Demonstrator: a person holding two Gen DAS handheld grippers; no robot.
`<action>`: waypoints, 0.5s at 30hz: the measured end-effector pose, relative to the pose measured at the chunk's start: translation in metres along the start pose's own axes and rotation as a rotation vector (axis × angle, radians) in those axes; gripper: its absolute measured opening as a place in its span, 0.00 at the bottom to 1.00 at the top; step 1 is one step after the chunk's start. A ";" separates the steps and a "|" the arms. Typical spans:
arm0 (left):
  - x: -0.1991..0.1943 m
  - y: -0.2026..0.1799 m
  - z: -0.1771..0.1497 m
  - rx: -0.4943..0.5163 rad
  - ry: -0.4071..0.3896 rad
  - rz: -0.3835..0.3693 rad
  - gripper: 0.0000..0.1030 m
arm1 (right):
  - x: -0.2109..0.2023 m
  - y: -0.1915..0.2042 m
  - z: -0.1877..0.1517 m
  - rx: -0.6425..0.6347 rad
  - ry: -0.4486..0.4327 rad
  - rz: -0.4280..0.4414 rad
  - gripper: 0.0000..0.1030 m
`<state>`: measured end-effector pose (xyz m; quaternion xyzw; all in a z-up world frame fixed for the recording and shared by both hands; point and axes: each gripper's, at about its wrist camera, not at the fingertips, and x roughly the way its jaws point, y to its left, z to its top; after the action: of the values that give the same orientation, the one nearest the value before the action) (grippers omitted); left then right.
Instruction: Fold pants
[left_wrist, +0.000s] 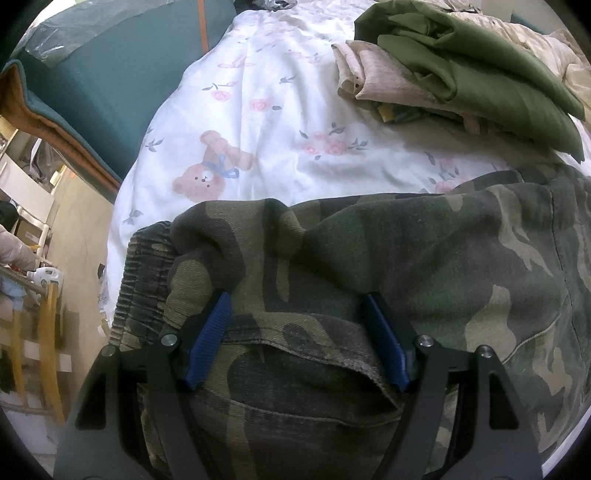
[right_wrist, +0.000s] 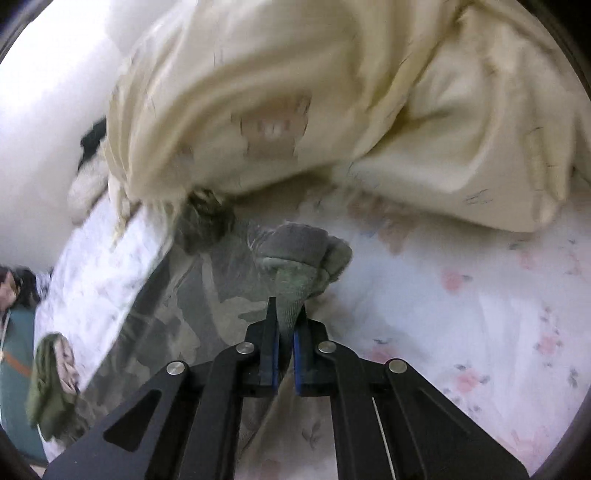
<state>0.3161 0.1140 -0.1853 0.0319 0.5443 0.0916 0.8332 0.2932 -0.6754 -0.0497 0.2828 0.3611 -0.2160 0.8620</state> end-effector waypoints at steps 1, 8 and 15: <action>-0.001 0.000 -0.001 0.002 -0.001 0.002 0.69 | -0.003 -0.003 -0.002 -0.008 -0.005 -0.041 0.03; -0.010 0.006 0.001 -0.008 0.001 -0.020 0.69 | 0.054 -0.017 -0.024 0.018 0.144 -0.217 0.09; -0.069 0.015 0.011 -0.088 -0.096 -0.065 0.69 | 0.034 0.013 -0.031 -0.029 0.181 -0.295 0.48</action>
<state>0.2977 0.1160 -0.1164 -0.0179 0.4999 0.0866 0.8616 0.3067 -0.6513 -0.0886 0.2324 0.4777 -0.3086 0.7890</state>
